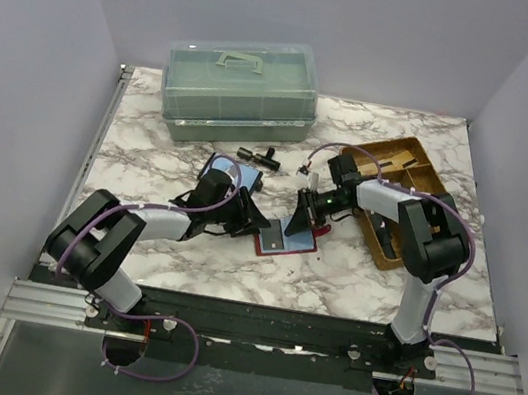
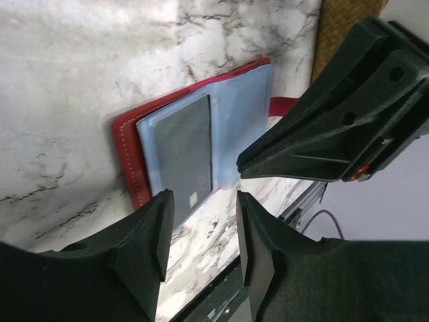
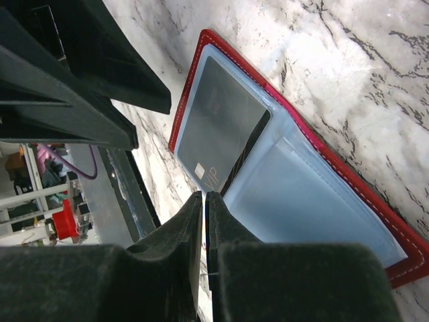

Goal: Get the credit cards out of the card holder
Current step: Remove the credit card from the card holder.

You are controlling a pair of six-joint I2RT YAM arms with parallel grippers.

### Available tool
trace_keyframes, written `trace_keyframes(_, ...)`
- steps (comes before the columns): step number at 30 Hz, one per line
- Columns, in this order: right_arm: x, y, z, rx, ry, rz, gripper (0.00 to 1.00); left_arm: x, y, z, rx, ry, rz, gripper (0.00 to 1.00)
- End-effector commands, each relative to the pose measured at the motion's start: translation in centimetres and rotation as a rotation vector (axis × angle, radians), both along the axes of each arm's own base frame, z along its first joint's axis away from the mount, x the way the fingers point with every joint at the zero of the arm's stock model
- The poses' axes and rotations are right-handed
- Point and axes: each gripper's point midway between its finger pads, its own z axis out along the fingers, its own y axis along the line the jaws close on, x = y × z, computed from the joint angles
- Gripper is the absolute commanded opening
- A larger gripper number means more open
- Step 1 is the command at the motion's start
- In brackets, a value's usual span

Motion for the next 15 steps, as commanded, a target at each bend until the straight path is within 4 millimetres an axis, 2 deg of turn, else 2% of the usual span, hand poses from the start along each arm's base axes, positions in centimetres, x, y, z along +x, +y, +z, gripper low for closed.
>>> trace_keyframes(1,0.0,0.4,-0.9,-0.048,0.016,0.004,0.12,-0.5,-0.5,-0.7,0.018,0.033,-0.033,0.47)
trace_keyframes(9,-0.2,0.5,-1.8,-0.083,0.03,0.009,0.17,-0.8,-0.3,-1.6,0.05,0.049,-0.037,0.48)
trace_keyframes(15,-0.3,0.5,-2.3,-0.096,0.042,0.009,0.18,-0.5,-0.9,-1.7,0.047,0.048,-0.06,0.47)
